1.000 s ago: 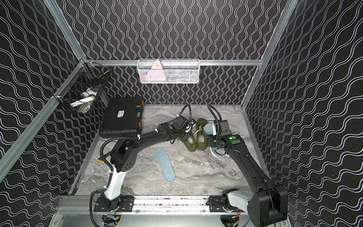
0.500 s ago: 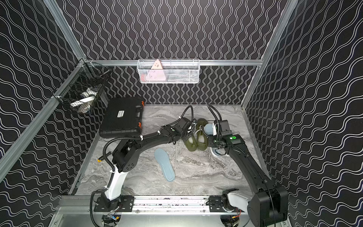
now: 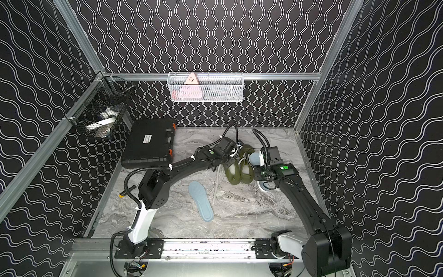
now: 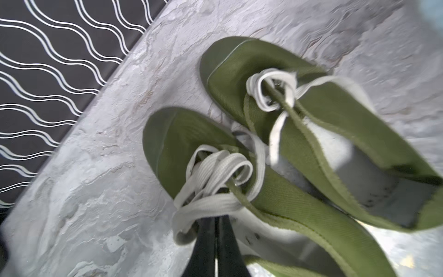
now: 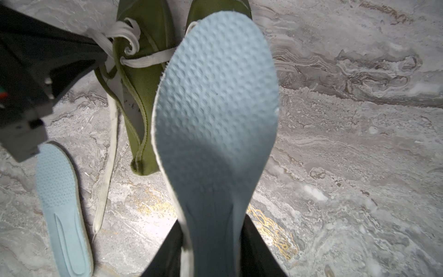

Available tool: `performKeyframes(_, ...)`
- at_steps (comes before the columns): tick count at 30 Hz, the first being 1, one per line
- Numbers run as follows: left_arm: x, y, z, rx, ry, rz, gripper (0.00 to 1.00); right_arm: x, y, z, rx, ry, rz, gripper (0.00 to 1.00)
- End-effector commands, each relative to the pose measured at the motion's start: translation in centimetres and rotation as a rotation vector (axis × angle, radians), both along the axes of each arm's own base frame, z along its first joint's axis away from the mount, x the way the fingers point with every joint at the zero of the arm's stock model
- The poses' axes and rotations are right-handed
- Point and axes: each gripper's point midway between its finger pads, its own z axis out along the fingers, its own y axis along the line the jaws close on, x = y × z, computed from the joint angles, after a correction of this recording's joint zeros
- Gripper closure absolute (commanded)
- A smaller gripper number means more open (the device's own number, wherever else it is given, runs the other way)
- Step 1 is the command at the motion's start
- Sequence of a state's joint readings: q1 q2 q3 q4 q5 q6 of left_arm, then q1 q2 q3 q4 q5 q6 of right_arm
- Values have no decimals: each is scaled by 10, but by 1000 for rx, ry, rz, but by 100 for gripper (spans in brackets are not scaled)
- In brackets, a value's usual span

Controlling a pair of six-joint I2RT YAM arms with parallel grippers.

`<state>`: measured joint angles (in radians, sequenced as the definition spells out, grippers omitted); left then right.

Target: Insert the insole into the shoe

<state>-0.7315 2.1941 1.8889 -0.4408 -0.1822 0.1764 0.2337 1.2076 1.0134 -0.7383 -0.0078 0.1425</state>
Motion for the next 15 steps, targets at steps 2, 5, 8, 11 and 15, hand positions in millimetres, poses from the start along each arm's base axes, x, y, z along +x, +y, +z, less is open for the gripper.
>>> performKeyframes(2, -12, 12, -9, -38, 166, 15, 100, -8, -1, -2, -30, 44, 42, 65)
performKeyframes(5, -18, 17, -8, -110, 272, 28, 100, -12, -2, -2, -48, 61, 60, 66)
performKeyframes(8, -25, 22, -7, -171, 369, 47, 100, -16, -3, -1, -66, 91, 82, 67)
performKeyframes(11, -31, 28, -9, -228, 454, 80, 100, -21, 0, 1, -66, 119, 115, 68)
performKeyframes(15, -44, 29, -12, -327, 556, 118, 100, -29, 6, 1, -71, 155, 163, 68)
